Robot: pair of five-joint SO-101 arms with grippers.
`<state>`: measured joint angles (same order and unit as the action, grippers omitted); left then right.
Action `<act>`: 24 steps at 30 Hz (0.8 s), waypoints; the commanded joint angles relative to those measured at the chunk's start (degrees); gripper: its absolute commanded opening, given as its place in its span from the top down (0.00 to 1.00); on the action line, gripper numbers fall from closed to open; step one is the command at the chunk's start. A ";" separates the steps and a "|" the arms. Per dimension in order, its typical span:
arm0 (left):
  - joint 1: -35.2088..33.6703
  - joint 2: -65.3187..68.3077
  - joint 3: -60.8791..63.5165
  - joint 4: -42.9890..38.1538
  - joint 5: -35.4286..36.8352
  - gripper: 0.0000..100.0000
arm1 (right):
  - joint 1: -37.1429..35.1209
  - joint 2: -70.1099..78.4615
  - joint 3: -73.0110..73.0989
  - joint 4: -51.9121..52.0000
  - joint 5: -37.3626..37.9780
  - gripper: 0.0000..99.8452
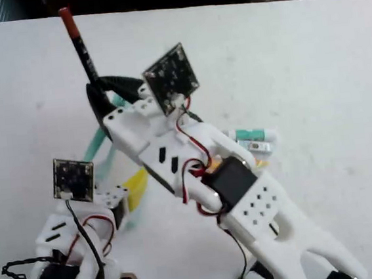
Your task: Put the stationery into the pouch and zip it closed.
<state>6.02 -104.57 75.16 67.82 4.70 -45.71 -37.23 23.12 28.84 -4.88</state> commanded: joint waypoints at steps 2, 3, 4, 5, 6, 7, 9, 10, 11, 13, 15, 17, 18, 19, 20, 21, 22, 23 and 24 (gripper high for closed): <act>-0.57 0.13 0.26 -2.90 -0.79 0.71 | -0.13 -3.56 2.81 0.40 -0.53 0.98; -0.57 0.13 0.26 -2.90 -0.79 0.71 | -0.66 -3.65 3.87 0.48 -0.35 0.98; -0.57 0.13 0.26 -2.90 -0.79 0.71 | -0.92 -3.65 4.75 0.75 -0.18 0.98; -0.57 0.13 0.26 -2.90 -0.79 0.71 | -1.27 -3.65 5.27 1.63 -0.18 0.98; -0.57 0.13 0.26 -2.90 -0.79 0.71 | -1.54 -3.65 5.71 2.42 -0.18 0.98; -0.57 0.13 0.26 -2.90 -0.79 0.71 | -1.89 -3.65 5.98 3.03 -0.18 0.98; -0.57 0.13 0.26 -2.90 -0.79 0.71 | -2.07 -3.65 5.71 4.53 -0.09 0.98; -0.57 0.13 0.26 -2.90 -0.79 0.71 | -1.98 -3.65 5.63 4.79 -0.09 0.98; -0.57 0.13 0.26 -2.90 -0.79 0.71 | -1.98 -3.65 5.63 4.97 -0.09 0.98; -0.57 0.13 0.26 -2.90 -0.79 0.71 | -2.07 -4.26 6.07 5.41 0.00 0.98; -0.57 0.13 0.26 -2.90 -0.79 0.71 | -2.07 -5.05 5.98 7.52 0.00 0.97; -0.57 0.13 0.70 -2.90 -0.79 0.71 | -2.07 -6.55 5.98 8.75 0.00 0.93; -0.57 0.13 1.14 -3.25 -0.79 0.71 | -2.07 -7.52 5.98 9.10 0.00 0.89; -0.57 0.13 1.49 -3.87 -0.88 0.71 | -2.07 -8.40 6.07 9.45 0.00 0.85; -0.57 0.13 2.02 -4.48 -0.97 0.71 | -2.07 -9.19 6.07 9.89 0.09 0.81; -0.57 0.13 2.46 -5.19 -0.97 0.71 | -2.15 -9.63 6.07 10.51 0.53 0.79; -0.57 0.13 2.81 -5.71 -1.05 0.71 | -2.42 -10.07 6.07 11.03 1.85 0.79; -0.57 0.13 2.99 -6.07 -1.05 0.71 | -3.30 -10.51 6.07 11.38 3.34 0.79; -0.57 0.13 2.99 -6.07 -1.05 0.71 | -4.09 -11.03 6.07 11.91 4.92 0.79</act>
<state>6.02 -104.57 78.24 64.40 4.70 -47.56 -45.85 29.54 39.74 -3.65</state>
